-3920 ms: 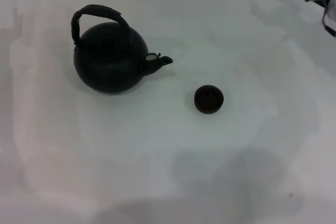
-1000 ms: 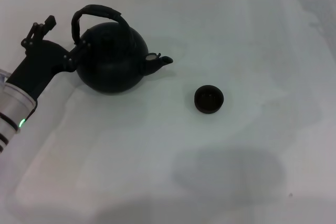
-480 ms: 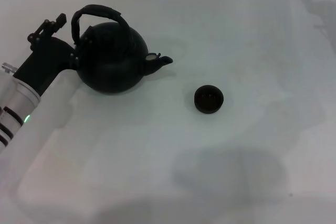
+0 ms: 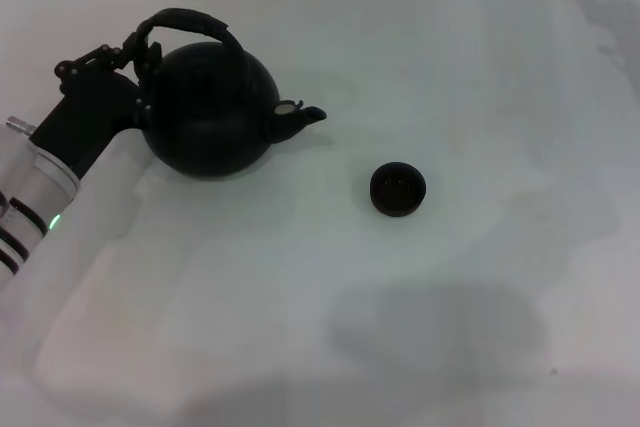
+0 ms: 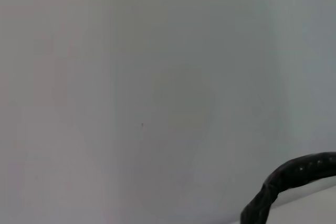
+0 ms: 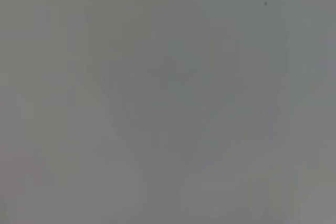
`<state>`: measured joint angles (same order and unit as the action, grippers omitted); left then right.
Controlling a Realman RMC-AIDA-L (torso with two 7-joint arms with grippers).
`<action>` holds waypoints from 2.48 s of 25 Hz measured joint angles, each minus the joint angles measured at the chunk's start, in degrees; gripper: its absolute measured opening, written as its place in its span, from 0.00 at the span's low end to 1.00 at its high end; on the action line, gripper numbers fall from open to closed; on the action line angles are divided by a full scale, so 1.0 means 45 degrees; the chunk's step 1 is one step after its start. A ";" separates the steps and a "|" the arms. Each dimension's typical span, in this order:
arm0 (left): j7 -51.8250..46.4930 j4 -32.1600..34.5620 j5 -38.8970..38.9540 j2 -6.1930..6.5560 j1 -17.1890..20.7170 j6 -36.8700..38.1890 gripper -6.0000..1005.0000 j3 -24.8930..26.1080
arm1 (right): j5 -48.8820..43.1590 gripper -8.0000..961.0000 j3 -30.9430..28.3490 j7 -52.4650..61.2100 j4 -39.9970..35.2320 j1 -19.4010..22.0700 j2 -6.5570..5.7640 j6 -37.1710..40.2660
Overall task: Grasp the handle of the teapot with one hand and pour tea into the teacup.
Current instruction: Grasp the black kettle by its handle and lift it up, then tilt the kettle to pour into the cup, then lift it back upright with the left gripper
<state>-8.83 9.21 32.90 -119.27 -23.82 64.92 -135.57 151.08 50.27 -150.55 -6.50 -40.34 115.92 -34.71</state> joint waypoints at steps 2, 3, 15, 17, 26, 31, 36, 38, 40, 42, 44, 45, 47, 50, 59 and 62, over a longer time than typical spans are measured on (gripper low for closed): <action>-0.0001 0.0001 0.0000 0.0000 0.0000 -0.0001 0.39 0.0011 | 0.0001 0.87 0.0000 0.0000 0.0002 0.0000 0.0000 0.0000; -0.0003 0.0002 0.0001 0.0000 0.0000 -0.0002 0.35 0.0022 | 0.0000 0.87 0.0000 0.0004 0.0014 0.0000 0.0000 0.0000; -0.0007 0.0357 0.0179 0.0118 -0.0545 0.0940 0.10 0.0314 | 0.0000 0.87 0.0000 0.0019 0.0089 0.0000 0.0011 -0.0002; 0.0021 0.0340 0.0131 0.0118 -0.0774 0.0988 0.10 0.0292 | 0.0000 0.87 0.0000 0.0020 0.0092 0.0000 0.0013 -0.0002; 0.1453 0.0213 -0.0836 0.0122 -0.1996 0.0712 0.10 0.0184 | 0.0000 0.87 0.0000 0.0020 0.0116 -0.0002 0.0054 0.0185; 0.2493 0.0394 -0.1570 0.0049 -0.2257 0.0366 0.10 0.0184 | 0.0000 0.87 0.0000 0.0020 0.0118 -0.0003 0.0060 0.0479; 0.3139 0.0813 -0.1999 0.0020 -0.2338 0.0015 0.10 0.0187 | 0.0000 0.87 0.0000 0.0020 0.0117 0.0063 0.0060 0.0487; 0.3468 0.0932 -0.2213 0.0020 -0.2341 -0.0155 0.10 0.0187 | -0.0001 0.87 0.0000 0.0019 0.0118 0.0075 0.0060 0.0488; 0.3968 0.1024 -0.2522 0.0019 -0.2342 -0.0354 0.10 0.0186 | -0.0001 0.87 0.0000 0.0020 0.0117 0.0077 0.0060 0.0488; 0.4480 0.1233 -0.2840 0.0019 -0.2343 -0.0653 0.10 0.0186 | -0.0001 0.87 0.0000 0.0020 0.0118 0.0078 0.0060 0.0488; 0.4659 0.1317 -0.2883 0.0018 -0.2343 -0.0770 0.10 0.0186 | 0.0000 0.87 0.0000 0.0019 0.0117 0.0078 0.0060 0.0488; 0.4793 0.1368 -0.2883 0.0020 -0.2344 -0.0853 0.10 0.0188 | 0.0000 0.87 0.0000 0.0019 0.0117 0.0078 0.0060 0.0488; 0.5102 0.1456 -0.2890 0.0020 -0.2347 -0.0961 0.10 0.0186 | 0.0000 0.87 0.0000 0.0019 0.0117 0.0078 0.0060 0.0488; 0.5447 0.1578 -0.2905 0.0019 -0.2358 -0.1051 0.10 0.0186 | 0.0000 0.87 0.0000 0.0019 0.0117 0.0079 0.0060 0.0488; 0.5907 0.1686 -0.3647 0.0034 -0.2480 -0.1127 0.10 0.0165 | 0.0000 0.87 -0.0029 0.0019 0.0117 0.0068 0.0060 0.0487; 0.5908 0.1687 -0.3718 0.0038 -0.2501 -0.1127 0.10 0.0178 | 0.0000 0.87 -0.0130 0.0019 0.0116 0.0077 0.0060 0.0486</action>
<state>17.75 16.80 16.17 -119.09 -35.08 59.85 -134.77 151.08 49.69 -150.47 -5.98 -39.99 116.19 -32.52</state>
